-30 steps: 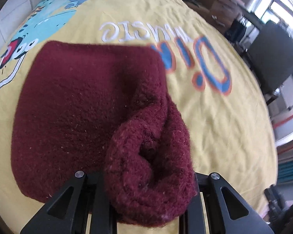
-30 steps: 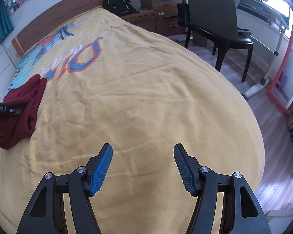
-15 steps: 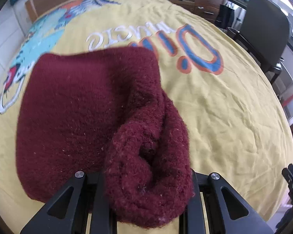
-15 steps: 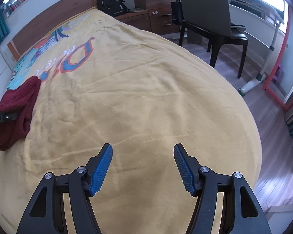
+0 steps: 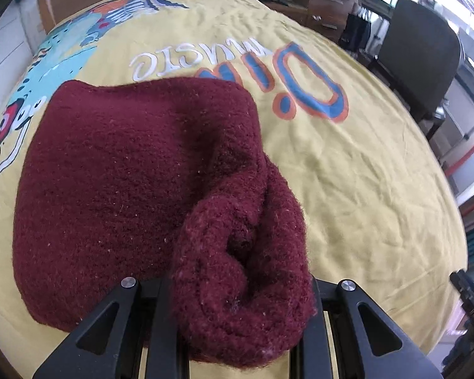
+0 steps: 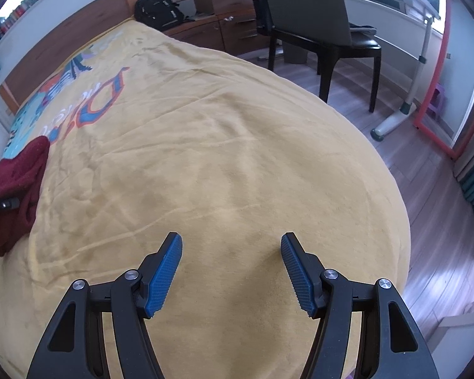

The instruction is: Fold small clothes

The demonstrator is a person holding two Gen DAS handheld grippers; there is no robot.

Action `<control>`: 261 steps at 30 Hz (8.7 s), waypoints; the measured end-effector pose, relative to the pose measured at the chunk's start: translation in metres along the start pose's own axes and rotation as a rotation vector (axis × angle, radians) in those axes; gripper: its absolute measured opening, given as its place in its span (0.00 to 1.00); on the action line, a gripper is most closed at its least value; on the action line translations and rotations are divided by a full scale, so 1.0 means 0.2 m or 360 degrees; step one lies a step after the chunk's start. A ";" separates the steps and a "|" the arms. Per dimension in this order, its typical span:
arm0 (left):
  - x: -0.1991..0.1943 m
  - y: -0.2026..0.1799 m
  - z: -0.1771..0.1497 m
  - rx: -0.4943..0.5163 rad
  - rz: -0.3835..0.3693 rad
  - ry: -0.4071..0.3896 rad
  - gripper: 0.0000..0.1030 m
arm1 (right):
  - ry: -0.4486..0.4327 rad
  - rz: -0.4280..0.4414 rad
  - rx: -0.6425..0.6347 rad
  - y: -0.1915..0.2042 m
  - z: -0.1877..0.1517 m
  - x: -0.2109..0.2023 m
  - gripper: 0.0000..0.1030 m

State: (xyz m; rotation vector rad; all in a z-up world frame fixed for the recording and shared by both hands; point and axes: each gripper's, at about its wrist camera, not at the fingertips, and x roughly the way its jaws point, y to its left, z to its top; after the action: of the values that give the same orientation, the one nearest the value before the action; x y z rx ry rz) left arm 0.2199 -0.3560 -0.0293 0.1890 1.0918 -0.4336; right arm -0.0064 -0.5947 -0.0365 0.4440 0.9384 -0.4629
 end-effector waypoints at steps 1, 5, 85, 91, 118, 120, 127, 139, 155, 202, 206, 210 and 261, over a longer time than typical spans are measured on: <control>0.01 0.00 0.00 0.0012 0.0006 0.0010 0.16 | 0.0001 -0.0001 -0.0002 0.00 0.00 0.00 0.65; 0.03 -0.04 0.01 0.0066 0.0009 0.0040 0.24 | 0.0000 -0.0002 -0.0004 0.01 0.00 -0.01 0.65; -0.34 0.79 -0.18 0.0040 -0.0287 -0.0208 0.70 | 0.0141 0.0691 -0.0826 1.94 0.33 0.30 0.65; -0.32 0.97 -0.16 -0.0030 -0.0191 -0.0167 0.70 | 0.0202 0.0554 -0.0820 1.87 0.35 0.36 0.76; -0.15 0.97 0.00 0.0059 -0.0465 -0.0026 0.44 | 0.0441 0.0846 -0.0849 1.90 0.32 0.48 0.40; -0.21 1.00 -0.01 0.0057 -0.0439 -0.0055 0.43 | 0.0373 0.0820 -0.0914 1.96 0.31 0.40 0.38; -0.44 1.21 -0.06 -0.0013 -0.0335 -0.0180 0.42 | 0.0245 0.0886 -0.1081 2.25 0.21 0.20 0.37; -0.38 1.64 -0.37 -0.0326 -0.0200 -0.0080 0.67 | 0.0234 0.0666 -0.1267 2.42 -0.04 0.22 0.42; -0.59 1.60 -0.43 -0.0470 -0.0014 -0.0176 0.74 | 0.0137 0.0491 -0.0943 2.06 0.08 0.07 0.53; -1.64 0.97 -1.53 -0.0296 0.0538 -0.0670 0.99 | -0.0389 0.0382 -0.0866 1.58 -0.96 -1.20 1.00; -1.67 0.95 -1.55 -0.0282 0.0540 -0.0701 0.99 | -0.0429 0.0369 -0.0856 1.54 -0.97 -1.23 1.00; -1.71 0.94 -1.58 -0.0294 0.0479 -0.0762 0.99 | -0.0459 0.0364 -0.0830 1.49 -0.98 -1.25 1.00; -1.71 0.92 -1.63 -0.0310 0.0585 -0.0858 0.99 | -0.0533 0.0253 -0.0694 1.28 -0.99 -1.29 1.00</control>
State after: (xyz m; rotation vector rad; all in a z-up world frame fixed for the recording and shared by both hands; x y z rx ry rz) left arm -0.1004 0.0104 0.1144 0.0885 0.5457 -0.0357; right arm -0.1249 -0.2305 0.1187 0.0388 0.6478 -0.1702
